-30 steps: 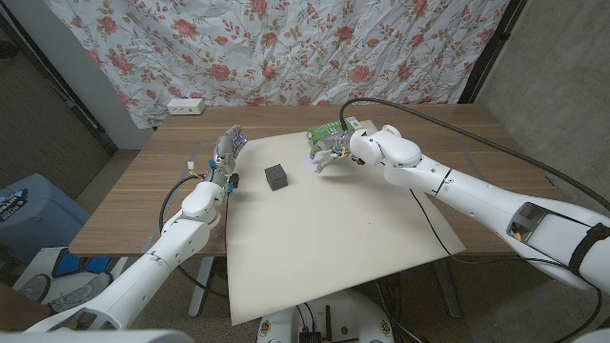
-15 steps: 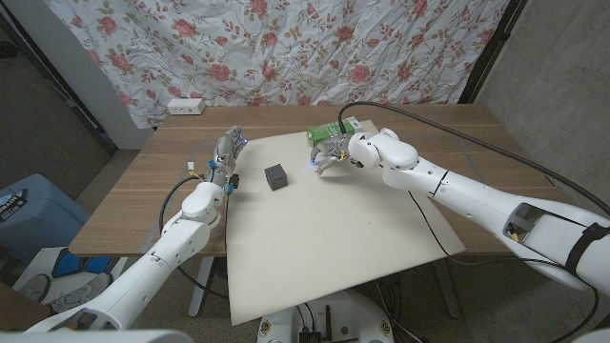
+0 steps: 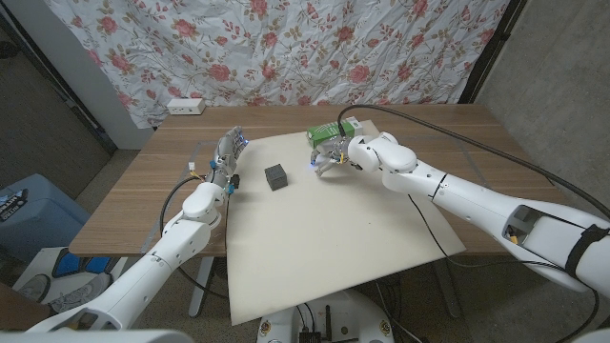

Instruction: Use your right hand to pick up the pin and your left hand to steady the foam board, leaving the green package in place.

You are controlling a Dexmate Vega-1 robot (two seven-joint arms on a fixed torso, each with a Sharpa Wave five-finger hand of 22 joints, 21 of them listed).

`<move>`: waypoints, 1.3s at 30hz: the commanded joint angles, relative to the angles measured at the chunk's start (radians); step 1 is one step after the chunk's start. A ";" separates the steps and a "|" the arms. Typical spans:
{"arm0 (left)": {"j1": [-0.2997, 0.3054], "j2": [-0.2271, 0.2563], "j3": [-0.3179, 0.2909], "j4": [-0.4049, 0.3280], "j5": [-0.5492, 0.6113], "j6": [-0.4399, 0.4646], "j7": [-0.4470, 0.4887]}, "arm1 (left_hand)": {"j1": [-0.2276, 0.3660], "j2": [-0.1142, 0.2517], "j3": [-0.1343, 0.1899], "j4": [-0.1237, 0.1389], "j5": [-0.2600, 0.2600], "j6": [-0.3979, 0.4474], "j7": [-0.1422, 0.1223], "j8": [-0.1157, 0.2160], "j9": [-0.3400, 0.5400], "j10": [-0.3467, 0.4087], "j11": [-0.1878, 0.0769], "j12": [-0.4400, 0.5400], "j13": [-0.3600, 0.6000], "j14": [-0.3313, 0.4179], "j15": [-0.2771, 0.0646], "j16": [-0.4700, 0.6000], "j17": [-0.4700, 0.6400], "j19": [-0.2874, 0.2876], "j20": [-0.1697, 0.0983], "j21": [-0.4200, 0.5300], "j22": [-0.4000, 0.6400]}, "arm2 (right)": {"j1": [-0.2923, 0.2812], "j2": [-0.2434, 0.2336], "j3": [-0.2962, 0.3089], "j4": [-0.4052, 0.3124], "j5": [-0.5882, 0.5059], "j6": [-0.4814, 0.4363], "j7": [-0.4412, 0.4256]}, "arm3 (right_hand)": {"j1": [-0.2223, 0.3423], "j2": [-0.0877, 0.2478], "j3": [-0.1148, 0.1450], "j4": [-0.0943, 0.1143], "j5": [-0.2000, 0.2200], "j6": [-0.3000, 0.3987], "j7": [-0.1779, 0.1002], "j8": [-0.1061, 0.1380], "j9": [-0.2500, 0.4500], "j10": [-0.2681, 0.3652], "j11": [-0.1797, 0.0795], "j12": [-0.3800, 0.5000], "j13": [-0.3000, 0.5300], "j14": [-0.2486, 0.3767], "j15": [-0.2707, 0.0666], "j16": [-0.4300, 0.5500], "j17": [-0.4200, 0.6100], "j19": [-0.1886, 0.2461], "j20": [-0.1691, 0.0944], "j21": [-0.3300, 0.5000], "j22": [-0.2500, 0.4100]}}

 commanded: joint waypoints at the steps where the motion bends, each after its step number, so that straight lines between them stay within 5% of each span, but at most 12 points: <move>1: 0.002 0.002 0.001 -0.005 -0.004 0.011 0.001 | 0.006 0.079 0.010 -0.001 0.002 0.011 -0.001 0.000 0.002 0.007 -0.003 -0.004 0.003 0.005 0.000 0.001 0.003 0.008 -0.001 -0.003 0.002 | -0.011 -0.002 0.004 0.016 0.005 0.029 -0.052 | 0.014 -0.011 -0.008 0.001 -0.011 0.031 -0.003 0.020 0.006 0.009 -0.012 0.001 0.007 0.015 -0.014 0.009 0.006 0.020 -0.005 0.001 0.004; 39: 0.013 0.005 -0.003 -0.020 -0.006 0.020 0.013 | 0.012 0.085 0.020 -0.006 0.001 0.016 0.001 0.000 0.002 0.008 -0.001 -0.004 0.003 0.004 0.003 0.000 0.002 0.007 0.000 -0.004 0.002 | -0.004 0.002 0.005 0.105 0.000 0.141 -0.194 | 0.141 0.001 -0.008 -0.006 -0.079 0.207 -0.005 0.115 0.022 0.063 -0.068 0.014 0.020 0.059 -0.074 0.035 0.024 0.077 -0.040 0.005 0.004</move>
